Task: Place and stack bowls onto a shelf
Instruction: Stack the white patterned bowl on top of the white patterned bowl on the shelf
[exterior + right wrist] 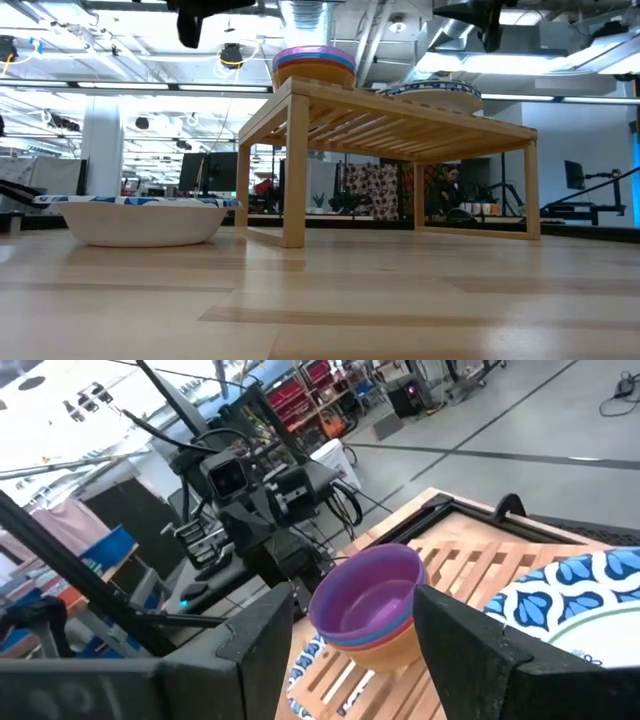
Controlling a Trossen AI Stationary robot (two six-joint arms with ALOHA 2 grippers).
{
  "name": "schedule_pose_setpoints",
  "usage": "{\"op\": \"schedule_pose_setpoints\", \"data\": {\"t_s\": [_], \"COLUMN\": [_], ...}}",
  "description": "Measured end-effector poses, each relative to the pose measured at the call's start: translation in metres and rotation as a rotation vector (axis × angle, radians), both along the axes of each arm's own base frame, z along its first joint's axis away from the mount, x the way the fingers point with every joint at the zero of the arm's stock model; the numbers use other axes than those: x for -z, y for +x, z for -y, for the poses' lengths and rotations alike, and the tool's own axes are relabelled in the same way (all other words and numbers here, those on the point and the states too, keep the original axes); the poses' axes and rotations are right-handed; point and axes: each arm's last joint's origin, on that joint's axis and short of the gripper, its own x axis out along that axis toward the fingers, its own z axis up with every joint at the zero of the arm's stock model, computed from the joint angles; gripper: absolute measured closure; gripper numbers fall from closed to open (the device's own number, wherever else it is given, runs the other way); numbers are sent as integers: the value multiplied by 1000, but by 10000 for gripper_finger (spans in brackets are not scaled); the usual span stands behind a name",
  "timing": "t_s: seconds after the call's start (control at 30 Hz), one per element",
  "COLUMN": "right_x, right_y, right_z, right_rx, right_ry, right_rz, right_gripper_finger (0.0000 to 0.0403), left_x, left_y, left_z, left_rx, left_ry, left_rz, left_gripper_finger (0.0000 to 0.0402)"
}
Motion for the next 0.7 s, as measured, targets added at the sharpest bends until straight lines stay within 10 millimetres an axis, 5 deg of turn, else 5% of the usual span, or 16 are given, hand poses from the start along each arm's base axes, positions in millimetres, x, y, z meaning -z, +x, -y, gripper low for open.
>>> {"op": "schedule_pose_setpoints", "data": {"t_s": [0.27, 0.5, 0.7], "right_x": [0, 0, 0], "right_y": [0, 0, 0], "right_z": [0, 0, 0], "right_rx": [-1, 0, 7], "right_ry": [11, 22, 37], "right_rz": [-1, 1, 4], "right_gripper_finger": [171, 171, 171], "left_x": [5, 10, 46], "left_y": [-11, -18, -12], "left_z": [1, 16, 50], "left_rx": [86, 303, 448], "left_ry": [37, -92, -202], "left_rz": [-189, -461, -781], "left_gripper_finger": [380, 278, 197]}}
